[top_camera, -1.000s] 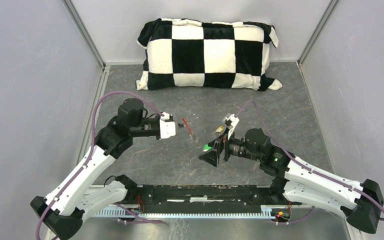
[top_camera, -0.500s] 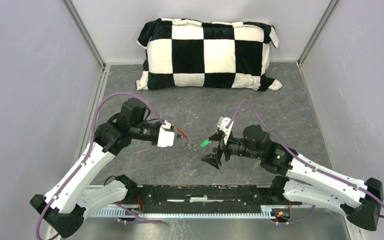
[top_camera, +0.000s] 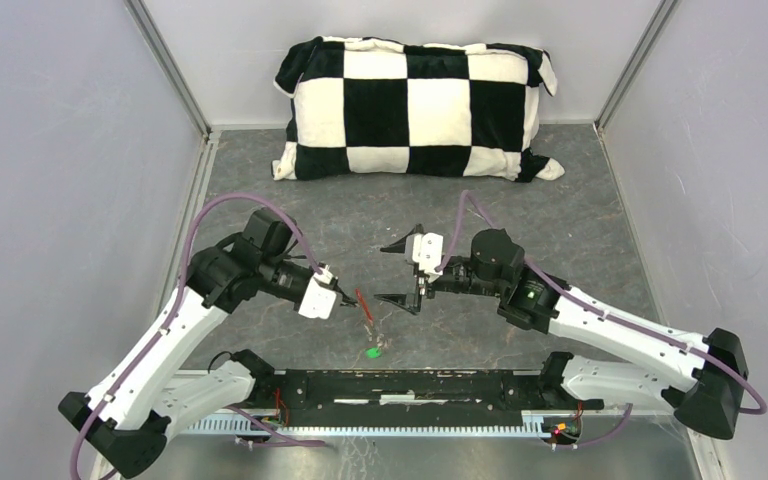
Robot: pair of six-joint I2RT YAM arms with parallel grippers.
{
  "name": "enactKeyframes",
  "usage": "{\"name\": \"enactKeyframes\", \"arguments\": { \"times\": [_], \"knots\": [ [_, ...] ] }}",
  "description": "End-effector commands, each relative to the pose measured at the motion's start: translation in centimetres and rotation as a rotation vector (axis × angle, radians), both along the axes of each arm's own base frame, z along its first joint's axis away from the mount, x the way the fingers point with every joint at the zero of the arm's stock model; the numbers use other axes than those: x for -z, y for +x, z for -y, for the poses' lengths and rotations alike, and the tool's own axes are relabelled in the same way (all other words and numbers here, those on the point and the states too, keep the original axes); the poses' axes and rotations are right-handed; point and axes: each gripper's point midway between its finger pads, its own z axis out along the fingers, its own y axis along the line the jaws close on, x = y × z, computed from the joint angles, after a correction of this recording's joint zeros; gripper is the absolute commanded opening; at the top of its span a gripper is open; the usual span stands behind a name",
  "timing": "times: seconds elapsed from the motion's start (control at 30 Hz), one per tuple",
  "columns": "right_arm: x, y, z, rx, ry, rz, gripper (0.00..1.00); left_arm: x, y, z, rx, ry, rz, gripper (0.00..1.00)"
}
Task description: Put the keys on the keyring
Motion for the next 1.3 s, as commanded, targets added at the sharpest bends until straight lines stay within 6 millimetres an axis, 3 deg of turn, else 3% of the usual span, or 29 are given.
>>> {"name": "enactKeyframes", "arguments": {
  "times": [0.0,0.23,0.67,0.83,1.1,1.27],
  "knots": [
    [-3.7,-1.2,-1.2,-0.106,0.078,0.107,0.85,0.3,0.1,0.4,0.021,0.002,-0.02,0.02],
    [-3.2,-2.8,-2.2,-0.209,0.037,0.056,0.7,0.1,1.4,0.9,-0.041,0.003,-0.05,0.02],
    [0.6,-3.2,-2.8,-0.251,-0.11,-0.085,0.46,-0.8,2.1,1.2,-0.101,-0.032,-0.052,0.02],
    [1.0,-2.9,-3.0,-0.239,-0.126,-0.087,0.41,-1.1,2.0,1.3,-0.097,-0.039,-0.05,0.02],
    [0.8,-2.4,-3.5,-0.223,-0.112,-0.096,0.21,-1.2,1.8,1.3,-0.086,-0.046,-0.054,0.02],
    [1.1,-2.4,-3.7,-0.221,-0.115,-0.117,0.18,-1.3,1.8,1.4,-0.082,-0.05,-0.053,0.02]
  ]
}}
